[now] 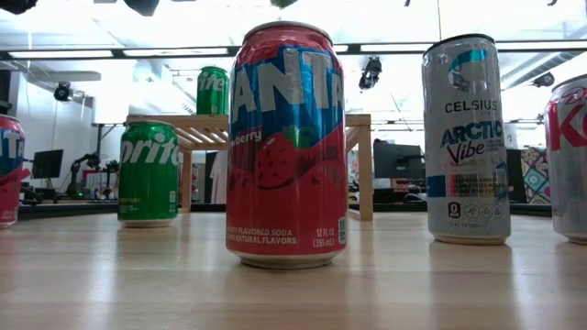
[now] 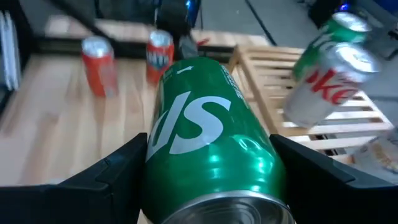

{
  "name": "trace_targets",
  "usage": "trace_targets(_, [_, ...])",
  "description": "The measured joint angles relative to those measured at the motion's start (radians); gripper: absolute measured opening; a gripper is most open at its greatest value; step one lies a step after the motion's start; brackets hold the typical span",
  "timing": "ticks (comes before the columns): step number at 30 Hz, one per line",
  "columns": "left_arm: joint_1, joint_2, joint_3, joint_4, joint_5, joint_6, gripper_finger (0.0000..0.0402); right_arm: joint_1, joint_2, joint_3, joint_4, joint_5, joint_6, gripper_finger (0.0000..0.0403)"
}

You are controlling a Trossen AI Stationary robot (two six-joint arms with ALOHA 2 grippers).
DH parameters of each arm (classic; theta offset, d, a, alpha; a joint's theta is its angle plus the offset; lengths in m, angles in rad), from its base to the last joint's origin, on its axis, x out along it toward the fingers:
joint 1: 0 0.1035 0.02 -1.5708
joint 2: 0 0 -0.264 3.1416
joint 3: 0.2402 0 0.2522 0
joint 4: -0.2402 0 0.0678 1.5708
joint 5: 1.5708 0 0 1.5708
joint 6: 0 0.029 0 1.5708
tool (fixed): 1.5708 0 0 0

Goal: Place canned beverage on shelf
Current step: Put the bottom green soda can on the shelf

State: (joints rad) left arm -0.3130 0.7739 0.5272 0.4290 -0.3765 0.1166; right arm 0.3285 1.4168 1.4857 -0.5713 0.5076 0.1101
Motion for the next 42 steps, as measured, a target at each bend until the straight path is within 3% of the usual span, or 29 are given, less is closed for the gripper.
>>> trace_targets(6, [-0.047,0.067,0.159,-0.264,-0.002,-0.034,0.0103,-0.004,0.091,0.022,-0.049,-0.007,0.003,0.0282])
trace_targets(13, [-0.048,0.254,0.331,-0.505,-0.014,-0.077,0.0211,-0.017,0.196,0.080,-0.068,-0.010,-0.004,0.0282])
trace_targets(18, [-0.048,0.385,0.462,-0.735,-0.116,-0.121,0.0289,-0.026,0.257,0.146,-0.113,-0.008,-0.025,0.0282])
trace_targets(21, [-0.048,0.442,0.518,-0.828,-0.116,-0.127,0.0320,-0.028,0.282,0.185,-0.145,-0.011,-0.027,0.0282])
trace_targets(30, [-0.051,0.560,0.583,-0.866,-0.120,-0.138,0.0330,-0.042,0.314,0.282,-0.160,-0.014,-0.033,0.0282])
trace_targets(33, [-0.052,0.589,0.597,-0.867,-0.165,-0.138,0.0330,-0.045,0.321,0.302,-0.153,-0.021,-0.032,0.0282])
trace_targets(42, [-0.053,0.663,0.654,-0.878,-0.200,-0.141,0.0329,-0.049,0.321,0.310,-0.089,-0.057,0.017,0.0282])
